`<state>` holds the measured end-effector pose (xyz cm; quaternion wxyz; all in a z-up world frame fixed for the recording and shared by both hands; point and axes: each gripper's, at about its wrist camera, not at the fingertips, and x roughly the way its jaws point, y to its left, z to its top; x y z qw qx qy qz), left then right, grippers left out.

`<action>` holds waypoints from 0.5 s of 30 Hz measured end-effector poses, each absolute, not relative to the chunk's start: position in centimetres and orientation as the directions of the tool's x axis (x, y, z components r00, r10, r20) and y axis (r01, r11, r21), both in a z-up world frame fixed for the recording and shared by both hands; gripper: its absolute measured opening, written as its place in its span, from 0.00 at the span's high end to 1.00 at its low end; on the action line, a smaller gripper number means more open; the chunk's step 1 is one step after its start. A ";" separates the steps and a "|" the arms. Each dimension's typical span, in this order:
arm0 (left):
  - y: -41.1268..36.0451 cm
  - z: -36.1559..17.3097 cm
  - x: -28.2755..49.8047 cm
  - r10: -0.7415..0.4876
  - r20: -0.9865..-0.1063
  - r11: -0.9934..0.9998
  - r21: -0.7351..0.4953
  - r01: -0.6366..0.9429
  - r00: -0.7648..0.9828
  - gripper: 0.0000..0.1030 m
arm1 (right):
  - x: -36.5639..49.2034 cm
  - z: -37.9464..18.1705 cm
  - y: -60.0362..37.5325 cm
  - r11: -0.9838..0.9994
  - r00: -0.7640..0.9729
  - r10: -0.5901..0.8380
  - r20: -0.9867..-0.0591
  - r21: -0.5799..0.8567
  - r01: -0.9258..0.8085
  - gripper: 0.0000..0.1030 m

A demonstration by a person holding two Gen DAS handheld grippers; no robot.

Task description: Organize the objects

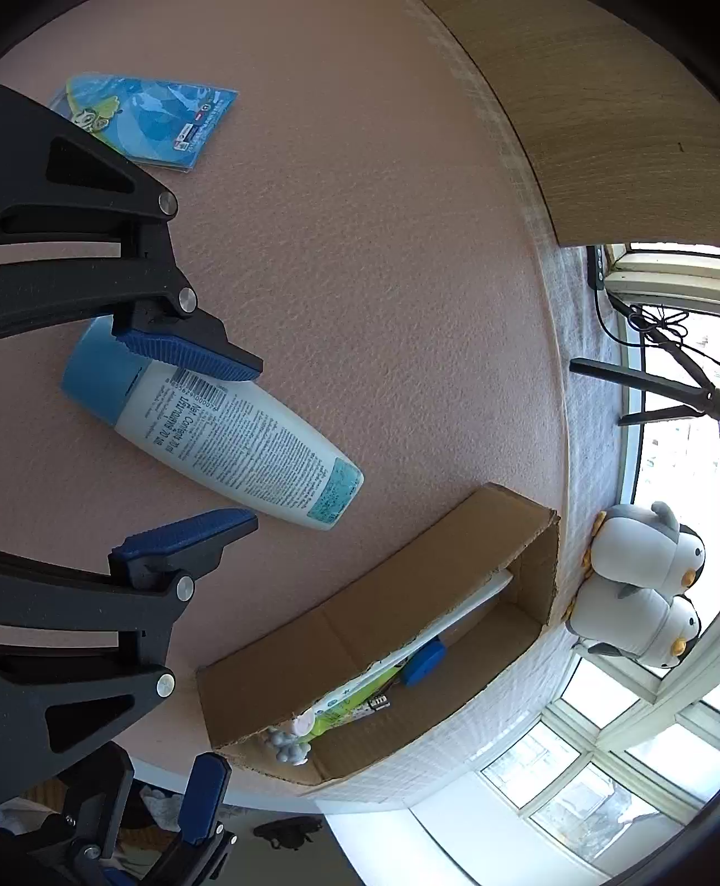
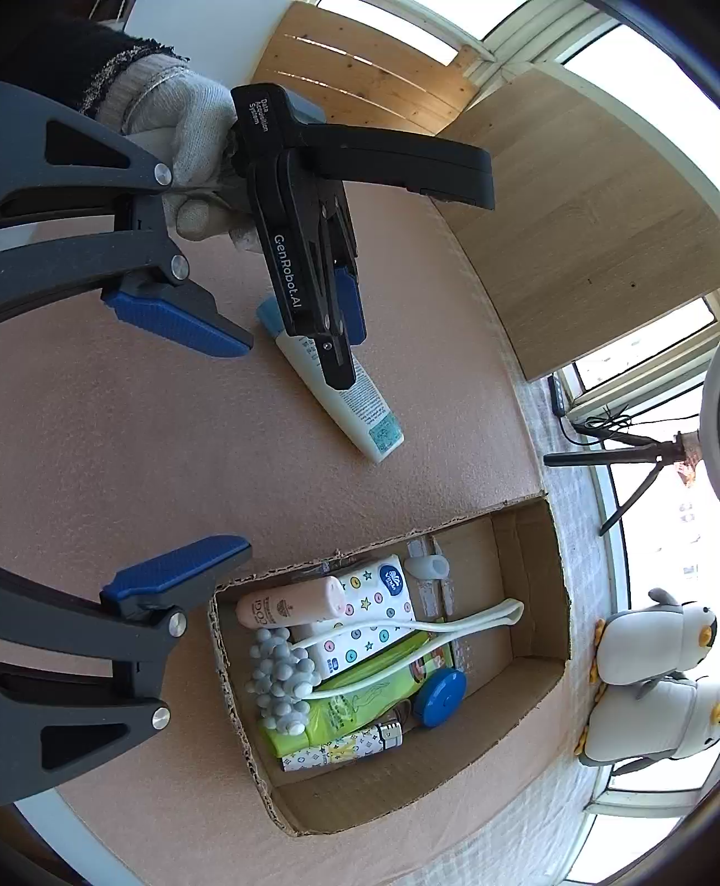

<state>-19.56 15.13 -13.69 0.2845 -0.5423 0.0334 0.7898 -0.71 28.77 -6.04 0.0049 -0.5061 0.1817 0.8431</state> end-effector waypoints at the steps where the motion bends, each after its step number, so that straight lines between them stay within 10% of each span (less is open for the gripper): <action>1: 15.5 -13.8 -19.7 0.415 -0.877 -0.833 -0.258 -0.489 -0.243 0.42 | -0.6 -6.0 29.0 -0.933 -0.489 -0.174 -0.855 0.302 -0.195 0.39; 15: 14.6 -15.0 -19.0 0.387 -0.895 -0.847 -0.249 -0.469 -0.223 0.48 | -0.8 -5.9 29.5 -0.930 -0.494 -0.180 -0.850 0.312 -0.197 0.39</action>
